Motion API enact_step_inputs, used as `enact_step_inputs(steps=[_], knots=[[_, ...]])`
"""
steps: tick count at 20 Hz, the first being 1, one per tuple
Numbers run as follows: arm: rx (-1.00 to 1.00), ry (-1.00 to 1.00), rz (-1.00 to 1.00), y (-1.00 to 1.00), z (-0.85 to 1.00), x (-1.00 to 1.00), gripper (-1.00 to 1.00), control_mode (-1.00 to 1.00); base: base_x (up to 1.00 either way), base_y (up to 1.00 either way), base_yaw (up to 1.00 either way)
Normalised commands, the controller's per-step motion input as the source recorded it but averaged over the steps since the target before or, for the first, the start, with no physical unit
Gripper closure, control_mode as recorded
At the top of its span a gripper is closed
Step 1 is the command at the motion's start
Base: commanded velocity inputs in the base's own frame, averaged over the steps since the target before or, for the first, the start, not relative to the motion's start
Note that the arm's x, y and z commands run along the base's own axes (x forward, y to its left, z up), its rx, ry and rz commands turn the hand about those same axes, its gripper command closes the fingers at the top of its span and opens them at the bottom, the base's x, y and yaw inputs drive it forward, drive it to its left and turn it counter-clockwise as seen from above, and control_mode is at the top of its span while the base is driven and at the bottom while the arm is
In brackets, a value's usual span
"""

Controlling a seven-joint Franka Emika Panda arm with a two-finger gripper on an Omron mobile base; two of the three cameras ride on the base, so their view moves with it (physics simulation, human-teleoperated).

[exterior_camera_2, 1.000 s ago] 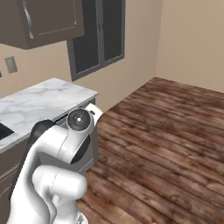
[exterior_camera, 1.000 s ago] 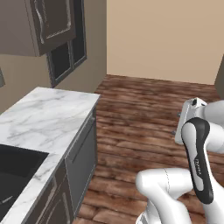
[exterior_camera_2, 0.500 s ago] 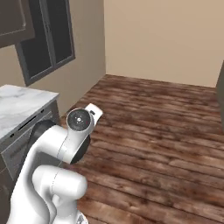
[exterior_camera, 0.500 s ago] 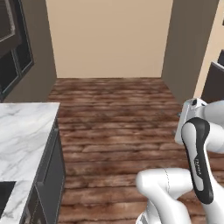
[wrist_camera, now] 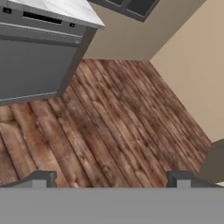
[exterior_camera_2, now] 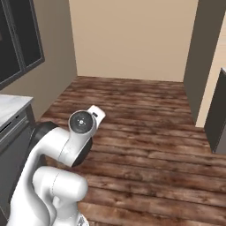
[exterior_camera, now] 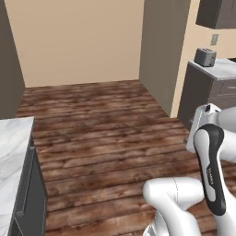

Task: Move the pot and pan from the stove into the sink.

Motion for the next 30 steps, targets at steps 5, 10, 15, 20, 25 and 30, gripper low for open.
enact_step_inputs(steps=[5, 10, 15, 20, 25, 30], knots=[[0.0, 0.0, 0.0, 0.0, 0.0, 0.0, -1.0, 1.0, 0.22, 0.08, 0.0], [0.0, 0.0, 0.0, 0.0, 0.0, 0.0, -1.0, 1.0, 0.75, 0.35, -0.02], [0.0, 0.0, 0.0, 0.0, 0.0, 0.0, -1.0, 1.0, 0.88, 0.38, -0.03], [0.0, 0.0, 0.0, 0.0, 0.0, 0.0, -1.0, 1.0, 0.9, 0.35, -0.02], [0.0, 0.0, 0.0, 0.0, 0.0, 0.0, -1.0, 1.0, 0.77, 0.28, 0.0], [0.0, 0.0, 0.0, 0.0, 0.0, 0.0, -1.0, 1.0, -0.02, -0.15, -0.02]])
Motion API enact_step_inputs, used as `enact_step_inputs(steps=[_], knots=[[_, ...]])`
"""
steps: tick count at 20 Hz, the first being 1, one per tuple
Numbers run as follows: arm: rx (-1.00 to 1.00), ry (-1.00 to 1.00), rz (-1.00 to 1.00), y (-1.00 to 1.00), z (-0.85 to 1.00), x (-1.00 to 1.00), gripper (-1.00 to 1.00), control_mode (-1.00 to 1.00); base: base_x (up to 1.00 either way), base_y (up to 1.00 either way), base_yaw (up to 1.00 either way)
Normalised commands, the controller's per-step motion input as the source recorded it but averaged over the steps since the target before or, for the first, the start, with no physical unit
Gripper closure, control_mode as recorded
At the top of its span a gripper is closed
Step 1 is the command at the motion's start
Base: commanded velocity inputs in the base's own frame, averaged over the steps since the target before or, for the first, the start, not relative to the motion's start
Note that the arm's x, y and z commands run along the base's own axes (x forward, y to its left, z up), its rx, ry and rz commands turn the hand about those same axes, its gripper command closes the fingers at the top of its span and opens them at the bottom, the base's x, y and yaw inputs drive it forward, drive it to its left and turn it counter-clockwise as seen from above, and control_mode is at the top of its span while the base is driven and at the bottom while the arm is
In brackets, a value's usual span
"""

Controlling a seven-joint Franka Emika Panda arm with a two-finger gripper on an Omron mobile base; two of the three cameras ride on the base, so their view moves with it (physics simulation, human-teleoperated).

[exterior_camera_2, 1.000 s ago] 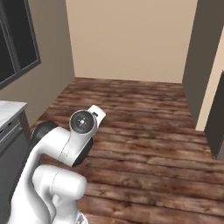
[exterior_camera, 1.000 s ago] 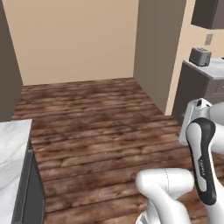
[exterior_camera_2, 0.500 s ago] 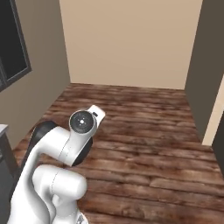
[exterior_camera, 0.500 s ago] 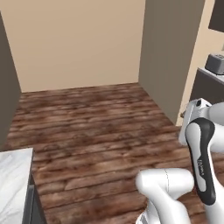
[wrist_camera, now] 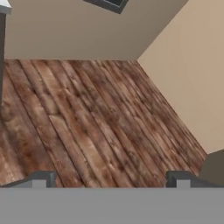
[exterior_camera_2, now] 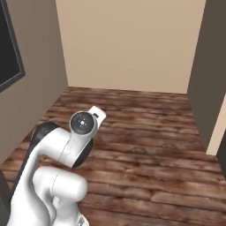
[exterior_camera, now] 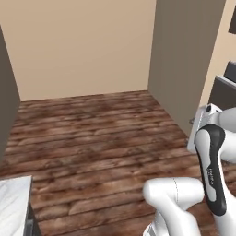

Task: Move the pot and pan from the stove into the sink.

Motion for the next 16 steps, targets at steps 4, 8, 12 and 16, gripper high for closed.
enact_step_inputs(steps=[4, 8, 12, 16], knots=[[0.0, 0.0, 0.0, 0.0, 0.0, 0.0, -1.0, 1.0, 0.14, -0.82, -0.04], [0.0, 0.0, 0.0, 0.0, 0.0, 0.0, -1.0, 1.0, 0.18, -0.97, -0.05], [0.0, 0.0, 0.0, 0.0, 0.0, 0.0, -1.0, 1.0, 0.22, -0.98, -0.05], [0.0, 0.0, 0.0, 0.0, 0.0, 0.0, -1.0, 1.0, 0.24, -0.96, -0.05]])
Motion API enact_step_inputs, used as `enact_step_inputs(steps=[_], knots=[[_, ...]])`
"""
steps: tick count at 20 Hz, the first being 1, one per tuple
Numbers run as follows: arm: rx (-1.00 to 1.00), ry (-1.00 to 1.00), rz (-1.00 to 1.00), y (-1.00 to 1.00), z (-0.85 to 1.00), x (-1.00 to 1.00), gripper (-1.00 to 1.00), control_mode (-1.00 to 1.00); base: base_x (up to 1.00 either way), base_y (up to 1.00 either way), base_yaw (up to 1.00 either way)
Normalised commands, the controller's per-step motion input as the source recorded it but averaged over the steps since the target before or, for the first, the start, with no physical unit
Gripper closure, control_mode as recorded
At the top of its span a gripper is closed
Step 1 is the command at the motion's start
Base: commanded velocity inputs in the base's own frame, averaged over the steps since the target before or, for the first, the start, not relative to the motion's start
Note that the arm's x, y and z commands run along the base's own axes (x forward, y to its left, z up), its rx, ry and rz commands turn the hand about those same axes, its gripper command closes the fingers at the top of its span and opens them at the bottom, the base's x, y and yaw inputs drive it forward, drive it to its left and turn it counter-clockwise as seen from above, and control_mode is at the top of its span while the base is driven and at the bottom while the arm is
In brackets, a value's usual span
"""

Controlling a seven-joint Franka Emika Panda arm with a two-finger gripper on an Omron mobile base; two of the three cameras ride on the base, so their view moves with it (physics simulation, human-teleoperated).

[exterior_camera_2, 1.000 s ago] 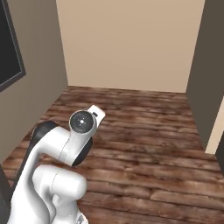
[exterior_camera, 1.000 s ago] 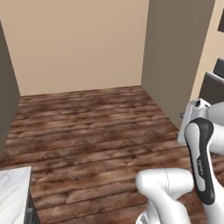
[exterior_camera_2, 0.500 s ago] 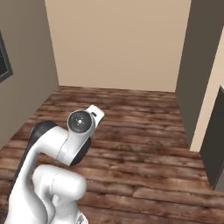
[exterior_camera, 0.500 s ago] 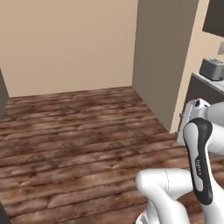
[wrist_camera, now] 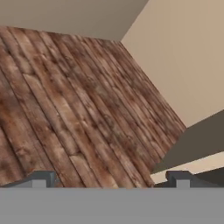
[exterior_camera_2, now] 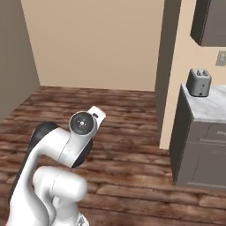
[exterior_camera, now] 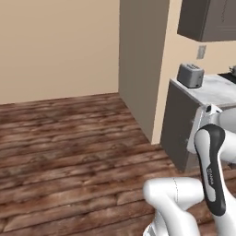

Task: Move the pot and pan from the stove into the sink.

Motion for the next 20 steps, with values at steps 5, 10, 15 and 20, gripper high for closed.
enact_step_inputs(steps=[5, 10, 15, 20], knots=[[0.0, 0.0, 0.0, 0.0, 0.0, 0.0, -1.0, 1.0, 0.29, -0.91, -0.05], [0.0, 0.0, 0.0, 0.0, 0.0, 0.0, -1.0, 1.0, 0.35, -0.87, -0.04], [0.0, 0.0, 0.0, 0.0, 0.0, 0.0, -1.0, 1.0, 0.39, -0.78, -0.04], [0.0, 0.0, 0.0, 0.0, 0.0, 0.0, -1.0, 1.0, 0.41, -0.78, -0.04]])
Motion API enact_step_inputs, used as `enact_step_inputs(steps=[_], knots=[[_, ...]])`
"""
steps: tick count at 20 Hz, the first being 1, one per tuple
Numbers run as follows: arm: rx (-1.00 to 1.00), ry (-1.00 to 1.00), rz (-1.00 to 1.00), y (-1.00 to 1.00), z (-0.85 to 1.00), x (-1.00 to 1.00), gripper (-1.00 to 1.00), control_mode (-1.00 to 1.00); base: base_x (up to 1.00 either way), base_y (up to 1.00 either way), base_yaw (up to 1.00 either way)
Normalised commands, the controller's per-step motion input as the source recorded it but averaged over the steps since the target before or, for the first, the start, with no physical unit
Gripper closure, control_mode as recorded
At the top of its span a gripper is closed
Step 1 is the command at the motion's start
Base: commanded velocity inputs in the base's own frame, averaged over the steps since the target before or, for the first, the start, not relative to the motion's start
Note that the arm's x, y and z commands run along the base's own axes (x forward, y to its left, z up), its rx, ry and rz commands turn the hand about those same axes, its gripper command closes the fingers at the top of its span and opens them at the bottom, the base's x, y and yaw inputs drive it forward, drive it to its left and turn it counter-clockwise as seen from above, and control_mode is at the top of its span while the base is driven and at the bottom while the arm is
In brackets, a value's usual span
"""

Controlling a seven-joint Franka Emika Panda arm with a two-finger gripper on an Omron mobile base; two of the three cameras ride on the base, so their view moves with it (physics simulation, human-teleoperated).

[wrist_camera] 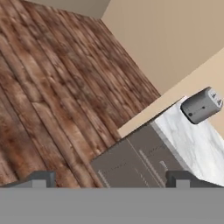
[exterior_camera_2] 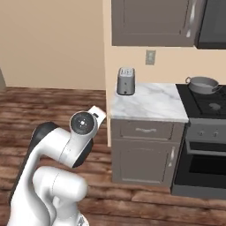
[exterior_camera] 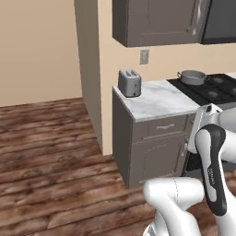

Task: Move the pot and pan from the stove into the sink.

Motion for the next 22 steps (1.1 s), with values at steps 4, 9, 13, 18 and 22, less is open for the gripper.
enact_step_inputs(steps=[4, 9, 13, 18, 22], knots=[[0.0, 0.0, 0.0, 0.0, 0.0, 0.0, -1.0, 1.0, 0.43, -0.78, -0.04], [0.0, 0.0, 0.0, 0.0, 0.0, 0.0, -1.0, 1.0, 0.5, -0.78, -0.04], [0.0, 0.0, 0.0, 0.0, 0.0, 0.0, -1.0, 1.0, 0.52, -0.77, -0.04], [0.0, 0.0, 0.0, 0.0, 0.0, 0.0, -1.0, 1.0, 0.52, -0.77, -0.03], [0.0, 0.0, 0.0, 0.0, 0.0, 0.0, -1.0, 1.0, 0.51, -0.75, -0.02]])
